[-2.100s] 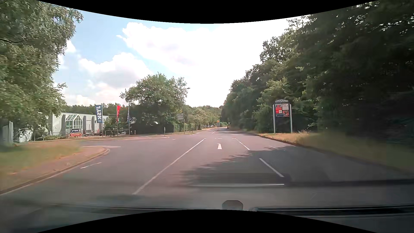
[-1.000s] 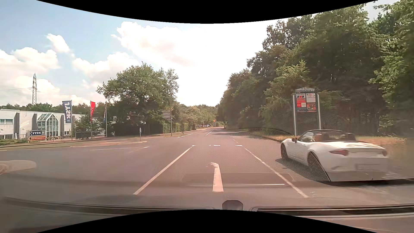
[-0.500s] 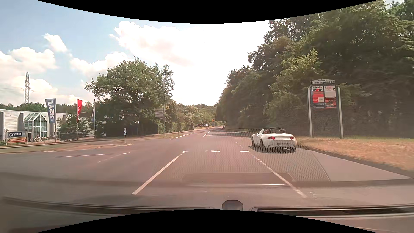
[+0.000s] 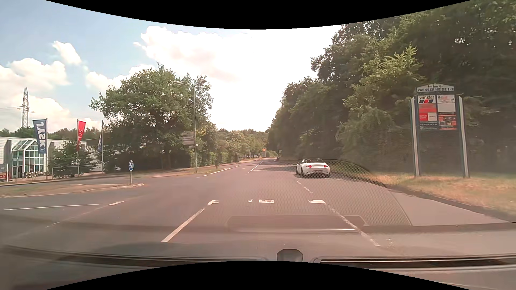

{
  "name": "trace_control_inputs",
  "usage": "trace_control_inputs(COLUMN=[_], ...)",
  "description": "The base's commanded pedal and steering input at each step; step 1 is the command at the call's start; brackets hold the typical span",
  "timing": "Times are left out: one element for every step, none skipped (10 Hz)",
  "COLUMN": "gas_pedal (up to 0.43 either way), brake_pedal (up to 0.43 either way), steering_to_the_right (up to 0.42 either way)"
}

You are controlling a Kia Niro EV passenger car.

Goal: Follow the waypoints while adhering to traffic rules and regulations

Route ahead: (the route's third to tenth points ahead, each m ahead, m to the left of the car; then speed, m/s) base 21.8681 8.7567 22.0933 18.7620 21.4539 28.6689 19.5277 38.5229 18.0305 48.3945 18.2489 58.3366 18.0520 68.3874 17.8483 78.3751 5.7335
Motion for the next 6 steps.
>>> trace_control_inputs(gas_pedal=[0.0, 0.0, 0.0, 0.0, 0.0, 0.0], brake_pedal=[0.146, 0.152, 0.146, 0.122, 0.049, 0.0], steering_to_the_right=[0.007, 0.007, 0.007, 0.005, -0.002, -0.014])
